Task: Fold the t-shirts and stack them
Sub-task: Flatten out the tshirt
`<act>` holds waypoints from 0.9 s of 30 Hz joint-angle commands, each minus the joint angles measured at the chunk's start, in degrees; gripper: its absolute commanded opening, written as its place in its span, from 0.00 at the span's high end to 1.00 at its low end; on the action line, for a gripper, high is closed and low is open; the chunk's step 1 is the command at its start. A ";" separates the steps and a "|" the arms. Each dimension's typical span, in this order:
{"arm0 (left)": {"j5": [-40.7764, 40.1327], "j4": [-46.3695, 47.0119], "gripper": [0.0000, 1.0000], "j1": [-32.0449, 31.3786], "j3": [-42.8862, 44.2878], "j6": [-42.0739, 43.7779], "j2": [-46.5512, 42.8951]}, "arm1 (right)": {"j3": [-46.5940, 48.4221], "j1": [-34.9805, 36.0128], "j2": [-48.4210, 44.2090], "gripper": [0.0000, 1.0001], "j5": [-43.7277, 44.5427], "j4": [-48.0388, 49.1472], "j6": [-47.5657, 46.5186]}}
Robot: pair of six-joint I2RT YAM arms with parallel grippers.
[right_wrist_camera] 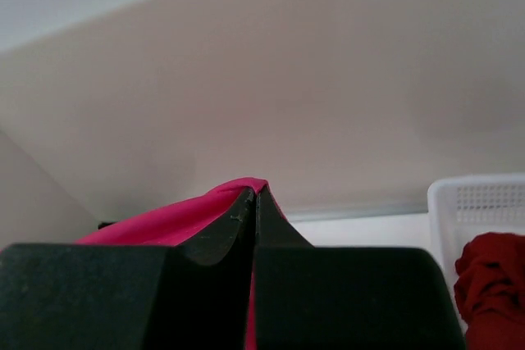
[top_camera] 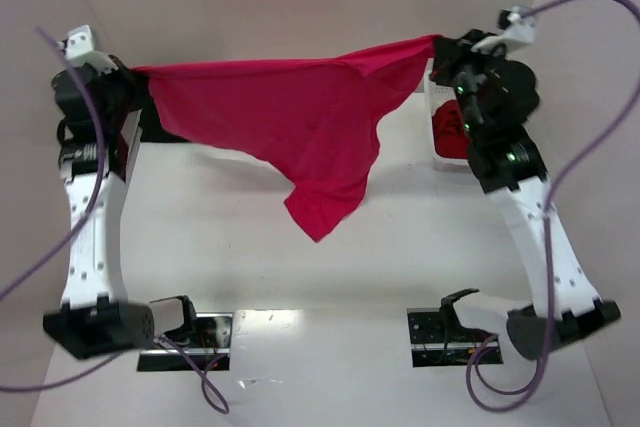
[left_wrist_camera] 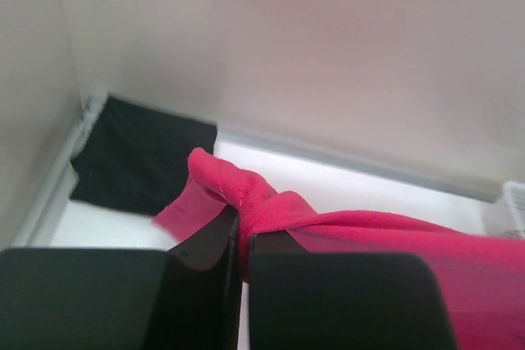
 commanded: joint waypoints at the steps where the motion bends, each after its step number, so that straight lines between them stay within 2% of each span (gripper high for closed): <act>1: -0.95 -5.87 1.00 0.63 -0.47 2.73 -14.69 | -3.34 -0.16 -9.82 1.00 4.08 -1.75 -2.46; 5: -5.78 -9.93 1.00 0.02 -0.48 4.57 -27.78 | -2.04 -0.16 -20.18 1.00 4.69 -5.71 -3.77; 7: -8.52 -11.08 1.00 -1.21 1.10 4.57 -31.57 | 1.11 -0.16 -21.96 1.00 4.17 -8.25 -4.65; 11: -9.75 -14.06 1.00 -1.74 3.13 3.09 -33.44 | 6.67 -0.16 -22.67 1.00 5.22 -10.81 -5.36; 16: -10.37 -14.60 1.00 -1.74 -2.49 -1.66 -33.97 | 9.58 -0.16 -15.92 1.00 8.82 -12.57 -6.68; 21: -11.16 -11.35 1.00 -1.74 -12.85 -4.04 -29.75 | 2.91 -0.16 -10.45 1.00 8.82 -12.57 -3.52; 27: -11.69 -3.72 1.00 -1.74 -26.02 -4.04 -24.84 | -15.53 -0.16 -7.39 1.00 10.75 -5.99 -0.01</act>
